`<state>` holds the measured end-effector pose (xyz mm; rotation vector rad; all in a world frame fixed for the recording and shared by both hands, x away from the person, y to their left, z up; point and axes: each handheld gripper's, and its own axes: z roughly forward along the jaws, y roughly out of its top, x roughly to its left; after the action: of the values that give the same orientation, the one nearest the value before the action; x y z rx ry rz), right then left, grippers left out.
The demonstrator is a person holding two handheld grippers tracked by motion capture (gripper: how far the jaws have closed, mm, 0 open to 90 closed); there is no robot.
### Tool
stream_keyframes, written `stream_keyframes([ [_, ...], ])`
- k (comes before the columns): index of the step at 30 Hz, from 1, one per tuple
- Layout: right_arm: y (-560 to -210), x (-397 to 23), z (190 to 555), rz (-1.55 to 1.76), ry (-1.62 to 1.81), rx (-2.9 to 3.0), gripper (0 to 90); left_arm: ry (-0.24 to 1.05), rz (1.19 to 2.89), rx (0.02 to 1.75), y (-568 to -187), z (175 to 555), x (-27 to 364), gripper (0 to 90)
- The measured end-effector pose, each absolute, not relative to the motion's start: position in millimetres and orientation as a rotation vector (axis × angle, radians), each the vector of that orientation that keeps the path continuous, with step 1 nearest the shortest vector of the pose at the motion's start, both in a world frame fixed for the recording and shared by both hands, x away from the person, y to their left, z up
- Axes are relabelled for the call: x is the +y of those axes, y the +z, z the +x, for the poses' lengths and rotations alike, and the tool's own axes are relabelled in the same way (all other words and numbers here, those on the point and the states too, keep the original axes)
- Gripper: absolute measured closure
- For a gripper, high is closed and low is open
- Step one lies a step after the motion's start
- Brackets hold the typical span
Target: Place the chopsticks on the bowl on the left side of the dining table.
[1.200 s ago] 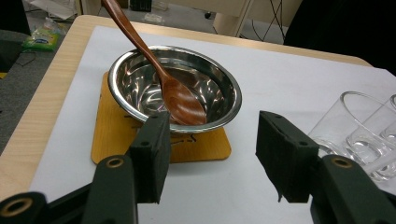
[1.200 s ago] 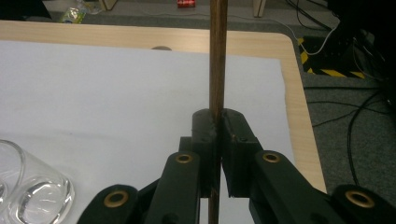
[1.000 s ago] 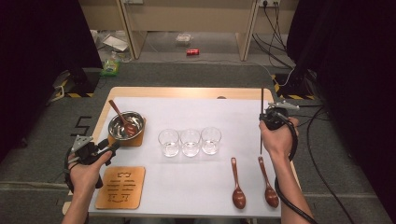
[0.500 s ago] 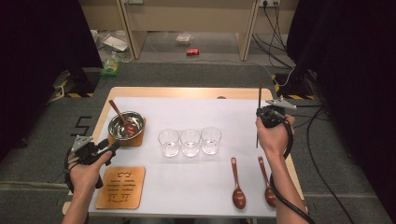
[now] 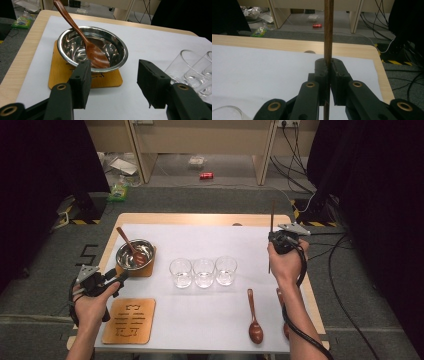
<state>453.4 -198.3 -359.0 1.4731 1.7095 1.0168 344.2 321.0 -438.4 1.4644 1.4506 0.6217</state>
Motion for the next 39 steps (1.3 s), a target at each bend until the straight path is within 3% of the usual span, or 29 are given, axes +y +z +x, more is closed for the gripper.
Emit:
stream_keyframes([
  [39,-364,-162,467,1.387,1.11,1.704,84.6,0.613,1.457,1.453,-439,344,322,44.5],
])
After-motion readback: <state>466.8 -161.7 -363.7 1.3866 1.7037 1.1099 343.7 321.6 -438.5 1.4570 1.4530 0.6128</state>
